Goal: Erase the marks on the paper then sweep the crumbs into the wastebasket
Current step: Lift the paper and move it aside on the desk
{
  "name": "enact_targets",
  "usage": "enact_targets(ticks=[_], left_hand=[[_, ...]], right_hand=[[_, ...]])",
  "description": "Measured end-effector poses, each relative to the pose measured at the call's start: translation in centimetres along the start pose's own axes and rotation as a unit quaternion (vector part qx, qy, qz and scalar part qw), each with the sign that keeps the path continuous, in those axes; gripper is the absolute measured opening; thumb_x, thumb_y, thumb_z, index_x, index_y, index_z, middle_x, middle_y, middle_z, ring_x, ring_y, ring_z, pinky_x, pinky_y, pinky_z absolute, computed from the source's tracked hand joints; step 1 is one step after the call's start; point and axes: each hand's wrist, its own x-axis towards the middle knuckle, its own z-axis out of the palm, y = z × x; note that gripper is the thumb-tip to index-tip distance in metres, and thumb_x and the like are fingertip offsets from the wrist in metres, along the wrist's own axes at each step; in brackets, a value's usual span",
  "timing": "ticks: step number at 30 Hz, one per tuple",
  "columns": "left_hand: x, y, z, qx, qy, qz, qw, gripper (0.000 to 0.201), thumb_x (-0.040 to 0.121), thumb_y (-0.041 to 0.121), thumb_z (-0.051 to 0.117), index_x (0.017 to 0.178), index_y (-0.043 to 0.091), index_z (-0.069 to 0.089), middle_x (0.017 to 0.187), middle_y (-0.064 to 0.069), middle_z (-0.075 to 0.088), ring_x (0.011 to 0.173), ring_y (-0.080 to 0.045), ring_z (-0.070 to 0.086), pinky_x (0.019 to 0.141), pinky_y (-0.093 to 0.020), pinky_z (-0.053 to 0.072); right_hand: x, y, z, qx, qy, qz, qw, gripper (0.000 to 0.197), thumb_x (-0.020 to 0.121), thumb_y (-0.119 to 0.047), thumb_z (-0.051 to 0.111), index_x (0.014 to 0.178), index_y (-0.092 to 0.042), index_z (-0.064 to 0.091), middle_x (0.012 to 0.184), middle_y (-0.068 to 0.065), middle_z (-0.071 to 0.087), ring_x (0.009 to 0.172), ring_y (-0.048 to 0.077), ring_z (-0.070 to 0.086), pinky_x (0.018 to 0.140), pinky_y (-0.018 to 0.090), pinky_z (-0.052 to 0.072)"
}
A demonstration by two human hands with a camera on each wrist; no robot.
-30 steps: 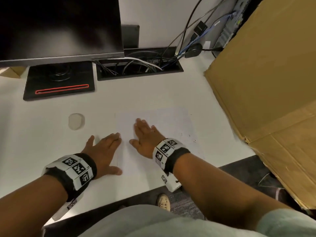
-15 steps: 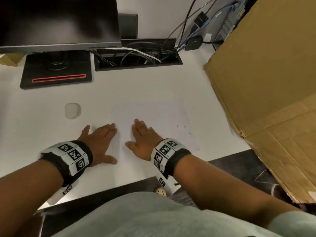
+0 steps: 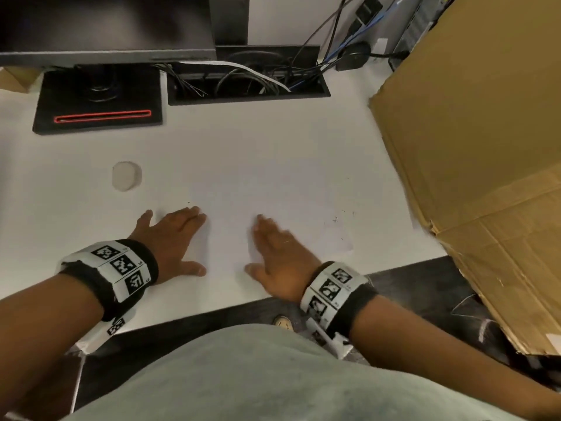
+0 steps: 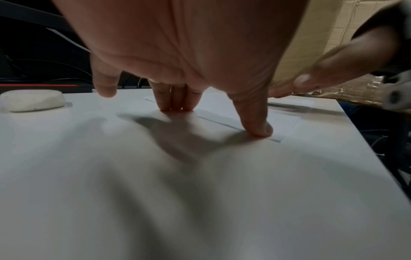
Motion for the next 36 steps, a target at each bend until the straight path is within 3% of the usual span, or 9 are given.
enact_targets(ticks=[4,11,14,17,20,23,28,32,36], left_hand=[[-0.1,0.0,0.0,0.007,-0.002,0.005,1.0,0.101,0.078,0.075,0.042,0.146,0.032,-0.019,0.157,0.008,-0.017,0.145,-0.012,-0.007,0.115,-0.051,0.003],[0.0,-0.1,0.6,0.001,0.006,0.006,1.0,0.107,0.072,0.082,0.039,0.146,0.033,-0.02,0.156,0.009,-0.019,0.145,-0.011,-0.009,0.115,-0.052,0.001],[0.1,-0.1,0.8,0.001,0.012,0.005,1.0,0.11,0.069,0.084,0.039,0.146,0.033,-0.02,0.156,0.008,-0.019,0.145,-0.011,-0.009,0.114,-0.053,0.002],[0.2,-0.1,0.9,0.009,0.01,0.002,1.0,0.11,0.069,0.085,0.038,0.146,0.032,-0.021,0.156,0.008,-0.019,0.145,-0.012,-0.009,0.115,-0.053,0.004],[0.2,-0.2,0.9,0.008,0.009,0.004,1.0,0.109,0.069,0.085,0.037,0.146,0.032,-0.02,0.156,0.007,-0.018,0.145,-0.012,-0.009,0.115,-0.053,0.004],[0.0,-0.2,0.9,0.001,0.008,0.005,1.0,0.109,0.069,0.085,0.037,0.146,0.032,-0.019,0.156,0.008,-0.018,0.145,-0.012,-0.009,0.115,-0.054,0.004],[0.0,-0.1,0.9,-0.001,0.006,0.003,1.0,0.108,0.069,0.084,0.037,0.146,0.033,-0.02,0.156,0.008,-0.02,0.145,-0.012,-0.009,0.115,-0.054,0.003],[0.0,0.0,0.8,-0.003,0.005,0.003,1.0,0.107,0.071,0.083,0.037,0.146,0.032,-0.019,0.156,0.008,-0.02,0.145,-0.013,-0.009,0.115,-0.055,0.004],[0.0,0.1,0.7,0.006,0.004,0.001,1.0,0.107,0.071,0.083,0.036,0.146,0.032,-0.02,0.156,0.008,-0.02,0.145,-0.013,-0.008,0.115,-0.055,0.004]], right_hand=[[-0.4,-0.3,1.7,-0.04,-0.02,-0.027,0.999,0.075,0.101,-0.048,0.027,0.154,-0.01,-0.008,0.16,0.006,-0.022,0.148,0.018,-0.018,0.118,0.036,-0.008],[-4.3,9.9,-1.2,-0.03,0.032,0.17,0.985,0.074,0.101,-0.05,0.022,0.152,-0.009,-0.013,0.158,0.008,-0.026,0.148,0.021,-0.016,0.12,0.037,-0.004],[-3.0,5.4,-0.9,-0.002,0.044,0.076,0.996,0.076,0.101,-0.049,0.028,0.153,-0.011,-0.014,0.159,0.006,-0.023,0.148,0.018,-0.017,0.12,0.038,-0.006],[-1.7,-0.8,1.4,-0.035,-0.01,-0.053,0.998,0.075,0.101,-0.048,0.031,0.154,-0.011,-0.009,0.16,0.006,-0.019,0.148,0.017,-0.016,0.118,0.036,-0.008],[-2.2,-0.7,3.1,-0.068,-0.032,-0.077,0.994,0.074,0.101,-0.05,0.029,0.155,-0.011,-0.005,0.161,0.004,-0.019,0.149,0.016,-0.016,0.12,0.038,-0.007],[-4.0,4.1,2.9,-0.051,0.009,-0.006,0.999,0.075,0.099,-0.055,0.021,0.154,-0.015,-0.01,0.158,0.001,-0.025,0.145,0.015,-0.022,0.122,0.041,-0.004],[-6.1,11.2,0.4,-0.044,0.031,0.157,0.986,0.097,0.078,-0.075,-0.007,0.152,-0.013,-0.017,0.156,0.005,-0.03,0.146,0.017,-0.021,0.122,0.044,0.003],[-3.7,4.8,1.0,-0.021,0.053,0.04,0.998,0.079,0.095,-0.056,0.02,0.153,-0.012,-0.012,0.16,0.006,-0.022,0.148,0.018,-0.016,0.122,0.041,-0.003],[-2.3,0.0,2.3,-0.059,-0.015,-0.066,0.996,0.072,0.102,-0.048,0.027,0.154,-0.012,-0.006,0.161,0.004,-0.019,0.149,0.016,-0.015,0.12,0.037,-0.006]])
